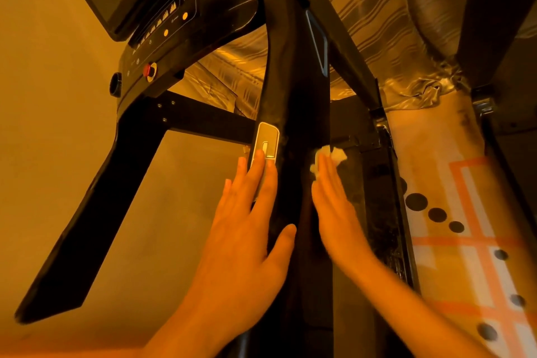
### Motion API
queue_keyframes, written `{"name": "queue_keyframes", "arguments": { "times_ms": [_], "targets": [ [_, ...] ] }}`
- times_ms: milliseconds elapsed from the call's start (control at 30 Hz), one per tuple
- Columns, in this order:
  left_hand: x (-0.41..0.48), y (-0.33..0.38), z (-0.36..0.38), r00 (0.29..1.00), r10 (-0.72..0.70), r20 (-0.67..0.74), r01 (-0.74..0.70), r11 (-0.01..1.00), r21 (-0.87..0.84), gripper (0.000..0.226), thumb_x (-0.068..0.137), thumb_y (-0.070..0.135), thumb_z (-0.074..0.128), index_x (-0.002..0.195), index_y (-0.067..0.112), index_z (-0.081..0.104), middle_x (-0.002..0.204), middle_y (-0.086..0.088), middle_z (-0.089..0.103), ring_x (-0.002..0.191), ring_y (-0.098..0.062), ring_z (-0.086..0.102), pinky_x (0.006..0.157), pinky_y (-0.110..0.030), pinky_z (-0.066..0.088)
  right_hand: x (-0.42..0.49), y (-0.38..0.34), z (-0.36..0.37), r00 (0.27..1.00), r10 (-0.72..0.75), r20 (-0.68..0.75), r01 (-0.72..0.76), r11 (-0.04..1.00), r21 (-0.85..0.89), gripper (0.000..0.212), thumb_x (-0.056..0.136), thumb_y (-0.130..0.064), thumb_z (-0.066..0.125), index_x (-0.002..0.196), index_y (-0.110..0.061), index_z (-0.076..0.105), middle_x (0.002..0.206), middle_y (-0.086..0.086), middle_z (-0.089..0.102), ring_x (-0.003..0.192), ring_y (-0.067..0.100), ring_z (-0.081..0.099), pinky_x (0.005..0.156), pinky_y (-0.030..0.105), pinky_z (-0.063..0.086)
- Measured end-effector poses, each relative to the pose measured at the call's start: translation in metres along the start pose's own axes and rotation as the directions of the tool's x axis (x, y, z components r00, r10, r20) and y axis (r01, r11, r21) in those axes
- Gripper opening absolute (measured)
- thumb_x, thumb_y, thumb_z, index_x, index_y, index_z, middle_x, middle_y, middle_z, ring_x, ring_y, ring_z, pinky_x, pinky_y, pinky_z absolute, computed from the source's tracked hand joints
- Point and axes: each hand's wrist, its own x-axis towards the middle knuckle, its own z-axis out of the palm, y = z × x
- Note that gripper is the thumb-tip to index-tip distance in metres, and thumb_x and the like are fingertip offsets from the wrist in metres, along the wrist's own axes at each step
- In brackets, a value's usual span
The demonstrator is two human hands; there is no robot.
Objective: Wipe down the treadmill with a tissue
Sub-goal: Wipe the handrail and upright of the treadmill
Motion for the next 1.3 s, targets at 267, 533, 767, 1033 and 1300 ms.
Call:
{"name": "queue_keyframes", "arguments": {
  "times_ms": [267,533,767,1033,1300],
  "targets": [
    [0.0,-0.003,0.002,1.0,0.015,-0.002,-0.015,1.0,0.0,0.082,0.094,0.058,0.037,0.158,0.043,-0.011,0.164,0.032,-0.023,0.15,0.006,-0.027,0.122,-0.026,-0.012,0.018,0.004,-0.001,0.998,-0.027,-0.062,0.029,0.999,0.032,0.047,0.113,-0.039,0.024,0.155,-0.05,0.008,0.17,-0.025,0.002,0.157,-0.002,0.001,0.13,0.03,0.004],
    [-0.002,-0.004,0.003,0.999,0.023,-0.025,-0.024,0.999,-0.034,0.082,0.095,0.05,0.045,0.162,0.039,-0.002,0.168,0.029,-0.015,0.152,0.006,-0.02,0.121,-0.023,-0.01,0.058,-0.002,-0.011,0.999,-0.002,-0.048,0.0,0.999,-0.053,0.048,0.115,-0.032,0.024,0.159,-0.036,0.008,0.171,-0.015,0.002,0.158,0.005,0.0,0.13,0.037,0.0],
    [-0.001,-0.004,0.005,0.999,0.039,-0.031,-0.041,0.998,-0.057,0.083,0.094,0.05,0.047,0.162,0.039,0.001,0.168,0.03,-0.011,0.154,0.005,-0.016,0.124,-0.028,-0.005,0.02,-0.003,0.001,0.996,-0.038,-0.074,0.035,0.998,-0.052,0.046,0.111,-0.044,0.018,0.155,-0.048,0.006,0.166,-0.031,-0.003,0.151,-0.011,-0.008,0.126,0.023,-0.01],
    [0.0,-0.003,0.005,0.999,0.028,-0.037,-0.029,0.999,-0.017,0.084,0.093,0.051,0.045,0.162,0.04,-0.001,0.168,0.029,-0.014,0.152,0.005,-0.021,0.123,-0.029,-0.008,0.056,0.0,-0.011,0.998,0.021,-0.054,-0.024,0.998,-0.057,0.049,0.115,-0.034,0.023,0.161,-0.038,0.006,0.169,-0.022,-0.003,0.151,-0.007,-0.008,0.129,0.033,-0.008],
    [0.0,-0.004,0.005,0.999,0.036,-0.04,-0.038,0.999,-0.029,0.081,0.095,0.054,0.042,0.162,0.04,-0.003,0.167,0.029,-0.017,0.152,0.004,-0.023,0.123,-0.031,-0.008,-0.001,-0.001,0.009,0.996,-0.041,-0.078,0.047,0.997,0.065,0.05,0.107,-0.046,0.023,0.153,-0.059,0.01,0.168,-0.031,0.006,0.155,-0.006,0.004,0.131,0.045,0.006]
  ]
}}
